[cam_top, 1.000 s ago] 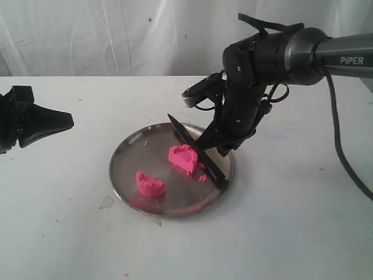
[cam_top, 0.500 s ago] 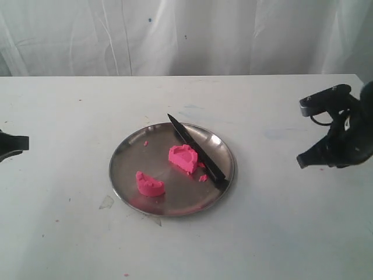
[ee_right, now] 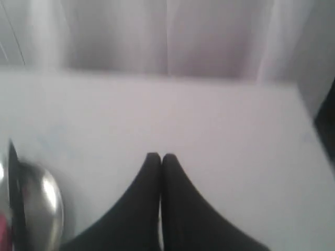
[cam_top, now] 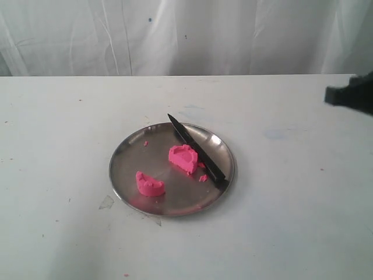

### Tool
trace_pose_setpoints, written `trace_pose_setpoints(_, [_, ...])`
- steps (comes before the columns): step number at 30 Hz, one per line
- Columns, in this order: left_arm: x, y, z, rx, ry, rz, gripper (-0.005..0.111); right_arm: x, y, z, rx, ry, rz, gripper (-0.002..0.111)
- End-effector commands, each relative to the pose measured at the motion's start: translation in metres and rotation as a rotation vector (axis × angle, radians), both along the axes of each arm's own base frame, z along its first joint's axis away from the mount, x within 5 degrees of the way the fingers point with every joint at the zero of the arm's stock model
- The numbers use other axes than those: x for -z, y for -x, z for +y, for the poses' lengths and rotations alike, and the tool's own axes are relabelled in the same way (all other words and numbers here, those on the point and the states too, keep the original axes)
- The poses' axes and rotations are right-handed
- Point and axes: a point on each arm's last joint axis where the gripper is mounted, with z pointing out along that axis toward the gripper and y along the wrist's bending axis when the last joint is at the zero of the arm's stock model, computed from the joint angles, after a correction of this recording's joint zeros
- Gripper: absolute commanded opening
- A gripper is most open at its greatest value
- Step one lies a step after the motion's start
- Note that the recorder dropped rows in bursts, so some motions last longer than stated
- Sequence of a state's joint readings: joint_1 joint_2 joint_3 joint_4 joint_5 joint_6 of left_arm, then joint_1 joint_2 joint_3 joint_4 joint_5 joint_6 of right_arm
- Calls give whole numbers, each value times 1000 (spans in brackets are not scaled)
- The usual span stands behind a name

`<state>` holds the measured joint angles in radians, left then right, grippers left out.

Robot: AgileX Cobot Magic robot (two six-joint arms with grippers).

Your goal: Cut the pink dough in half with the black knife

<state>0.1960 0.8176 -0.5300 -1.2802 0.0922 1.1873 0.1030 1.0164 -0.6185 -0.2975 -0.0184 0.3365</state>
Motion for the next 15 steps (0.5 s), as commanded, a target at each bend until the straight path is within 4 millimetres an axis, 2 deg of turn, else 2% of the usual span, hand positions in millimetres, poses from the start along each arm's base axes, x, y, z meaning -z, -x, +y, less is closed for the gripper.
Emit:
trace_pose_setpoints(1, [-15,51,-6,-48,-57,-209,0,-40,69,-5,-31,6,-329,0])
trace_pose_setpoints(2, [-15,60,-7,-50,-66,-246,0,-46,86,-7,-32,26,-396,0])
trace_pose_setpoints(5, [-14,77,-8,-77,-83,-315,0,-44,118,-11,-22,34,-477,0])
trace_pose_setpoints(11, [-12,89,-11,-72,-90,-360,0,-42,161,-19,27,20,-527,0])
trace_pose_setpoints(15, [-12,89,-11,-72,-90,-362,0,-45,179,-21,32,11,-603,0])
